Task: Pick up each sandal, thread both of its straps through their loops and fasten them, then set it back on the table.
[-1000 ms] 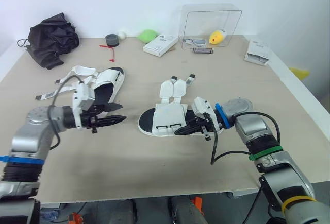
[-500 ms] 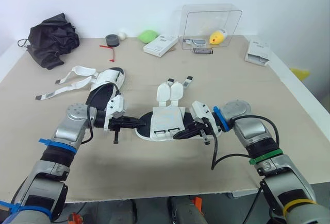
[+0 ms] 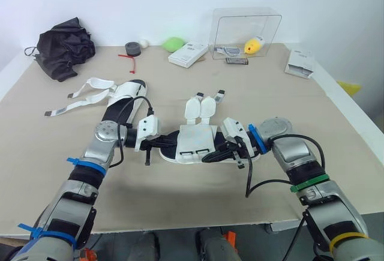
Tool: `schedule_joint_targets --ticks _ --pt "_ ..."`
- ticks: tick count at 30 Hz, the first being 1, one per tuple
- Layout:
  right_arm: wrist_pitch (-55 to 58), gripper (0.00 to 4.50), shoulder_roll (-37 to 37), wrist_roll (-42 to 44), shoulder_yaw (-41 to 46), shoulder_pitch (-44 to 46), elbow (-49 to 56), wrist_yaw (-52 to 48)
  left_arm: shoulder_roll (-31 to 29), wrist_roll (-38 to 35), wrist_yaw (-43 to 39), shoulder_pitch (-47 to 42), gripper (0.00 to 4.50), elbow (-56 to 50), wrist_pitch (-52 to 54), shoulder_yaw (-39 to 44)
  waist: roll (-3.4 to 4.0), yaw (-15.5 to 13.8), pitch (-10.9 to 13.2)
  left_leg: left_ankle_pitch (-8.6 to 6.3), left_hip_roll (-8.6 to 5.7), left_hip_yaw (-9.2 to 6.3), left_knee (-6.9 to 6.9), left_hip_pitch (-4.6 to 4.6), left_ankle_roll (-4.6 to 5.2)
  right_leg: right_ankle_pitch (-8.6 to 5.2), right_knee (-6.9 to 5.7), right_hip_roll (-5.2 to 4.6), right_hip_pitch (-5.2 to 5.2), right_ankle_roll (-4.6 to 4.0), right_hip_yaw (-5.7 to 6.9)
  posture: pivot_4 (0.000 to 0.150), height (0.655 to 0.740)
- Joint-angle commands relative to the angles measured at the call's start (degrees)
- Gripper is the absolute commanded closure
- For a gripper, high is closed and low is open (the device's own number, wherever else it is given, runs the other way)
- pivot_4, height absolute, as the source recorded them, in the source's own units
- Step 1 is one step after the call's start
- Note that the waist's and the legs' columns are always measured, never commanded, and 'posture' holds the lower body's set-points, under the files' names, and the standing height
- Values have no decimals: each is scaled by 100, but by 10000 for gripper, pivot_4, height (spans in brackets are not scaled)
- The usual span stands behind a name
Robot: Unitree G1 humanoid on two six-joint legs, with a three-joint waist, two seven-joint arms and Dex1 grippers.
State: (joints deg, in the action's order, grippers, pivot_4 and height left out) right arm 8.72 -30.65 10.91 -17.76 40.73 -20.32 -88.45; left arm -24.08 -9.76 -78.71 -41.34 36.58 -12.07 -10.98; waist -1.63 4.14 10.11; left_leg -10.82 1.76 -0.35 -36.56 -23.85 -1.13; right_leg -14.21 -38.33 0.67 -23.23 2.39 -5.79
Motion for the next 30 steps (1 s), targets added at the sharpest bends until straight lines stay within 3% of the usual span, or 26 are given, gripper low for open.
schedule_joint_targets --ticks 1,9,23,30 --pt "24 45000 70 -99 -268 -116 124 -166 128 -90 -435 -80 44750 12 153 -138 0 1 0 -1 0 -1 1 -1 0 -1 0 0 -1 -2 1 1500 7400" --pt "-147 45000 139 -231 -89 206 -412 103 -86 -156 -911 356 44750 -345 552 -156 0 48 0 -5 5 -1 8 3 4 -5 -1 5 -3 -9 0 1500 7400" --pt "-116 45000 23 -141 -45 137 -608 -40 -38 130 82 445 44750 119 -67 105 -1 16 -6 1 1 1 -4 52 3 -2 -17 1 41 -6 -4 1500 7400" --pt "51 45000 -2 -97 17 -38 -423 42 34 225 39 539 44750 248 -301 -139 0 6 -15 10 -2 2 -5 54 5 4 -19 -1 44 -4 -5 1500 7400"
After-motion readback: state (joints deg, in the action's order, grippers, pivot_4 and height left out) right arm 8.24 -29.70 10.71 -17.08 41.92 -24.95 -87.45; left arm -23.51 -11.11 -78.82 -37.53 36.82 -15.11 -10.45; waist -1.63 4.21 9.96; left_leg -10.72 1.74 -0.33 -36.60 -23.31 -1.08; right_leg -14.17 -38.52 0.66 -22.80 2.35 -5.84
